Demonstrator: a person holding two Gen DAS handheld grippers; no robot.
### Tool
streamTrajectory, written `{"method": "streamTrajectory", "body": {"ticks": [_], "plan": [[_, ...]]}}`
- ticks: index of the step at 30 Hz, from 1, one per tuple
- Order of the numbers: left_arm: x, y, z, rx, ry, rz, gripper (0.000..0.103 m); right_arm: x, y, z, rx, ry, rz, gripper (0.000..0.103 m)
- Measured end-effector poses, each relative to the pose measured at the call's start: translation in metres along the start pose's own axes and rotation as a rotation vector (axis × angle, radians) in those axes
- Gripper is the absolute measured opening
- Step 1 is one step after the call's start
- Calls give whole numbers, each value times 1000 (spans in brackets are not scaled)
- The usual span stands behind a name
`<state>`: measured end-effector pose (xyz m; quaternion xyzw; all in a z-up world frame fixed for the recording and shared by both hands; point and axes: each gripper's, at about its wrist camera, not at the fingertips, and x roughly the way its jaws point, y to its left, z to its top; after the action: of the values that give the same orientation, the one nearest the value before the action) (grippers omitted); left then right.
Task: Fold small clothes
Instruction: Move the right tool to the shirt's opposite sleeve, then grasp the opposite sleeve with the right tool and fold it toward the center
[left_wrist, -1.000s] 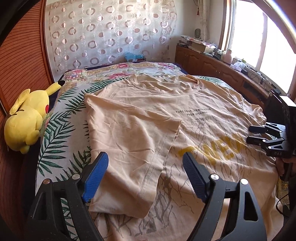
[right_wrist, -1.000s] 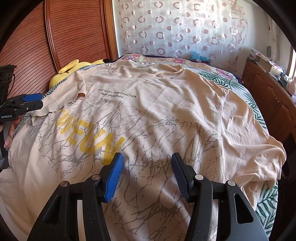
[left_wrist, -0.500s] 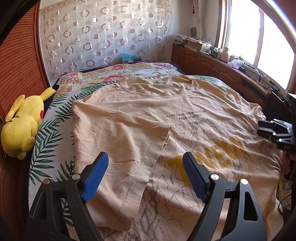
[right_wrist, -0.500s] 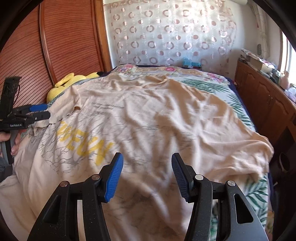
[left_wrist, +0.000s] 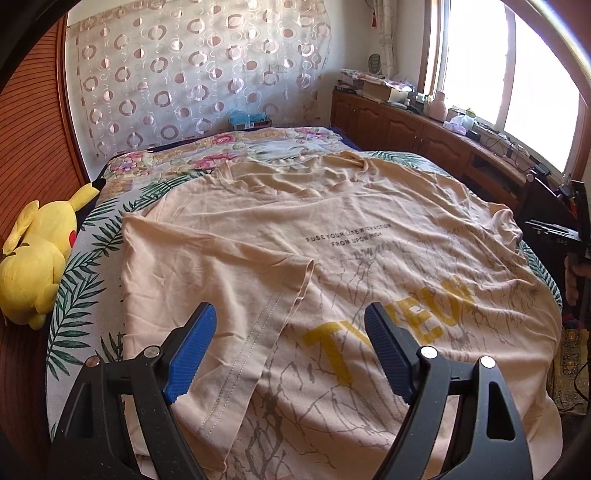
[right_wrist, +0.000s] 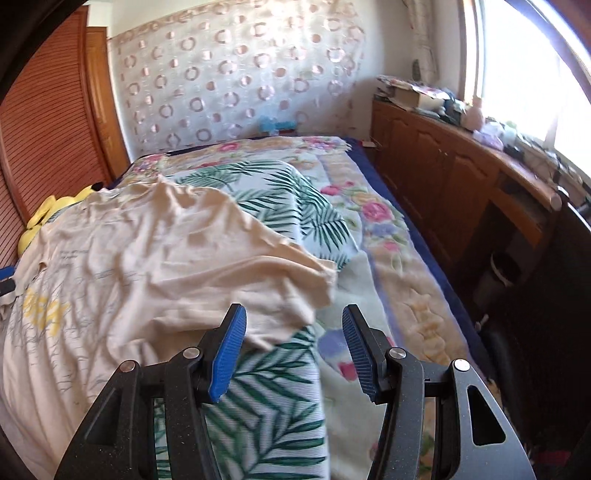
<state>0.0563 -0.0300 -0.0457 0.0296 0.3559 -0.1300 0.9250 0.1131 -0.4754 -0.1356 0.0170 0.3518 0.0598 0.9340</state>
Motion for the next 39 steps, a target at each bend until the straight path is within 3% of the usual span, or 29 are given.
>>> {"method": "streamTrajectory", "body": {"ticks": [11, 16, 20, 24, 28, 33, 39], "plan": [[-8, 0, -1, -11, -21, -3, 83, 39, -21, 32, 24, 91, 63, 56], [-11, 1, -4, -21, -29, -7, 83, 48, -13, 38, -18, 105, 80, 28], [-12, 2, -6, -27, -31, -9, 83, 46, -5, 41, -91, 101, 7, 6], [-14, 3, -9, -33, -35, -8, 83, 31, 6, 45, -117, 48, 4, 5], [-15, 5, -10, -41, -42, -8, 83, 3, 34, 55, -146, -35, 79, 5], [-17, 7, -11, -52, -48, -7, 83, -28, 98, 67, -241, -107, 208, 5], [-17, 12, -13, -66, -49, -7, 83, -25, 172, 71, -304, -87, 371, 5]]}}
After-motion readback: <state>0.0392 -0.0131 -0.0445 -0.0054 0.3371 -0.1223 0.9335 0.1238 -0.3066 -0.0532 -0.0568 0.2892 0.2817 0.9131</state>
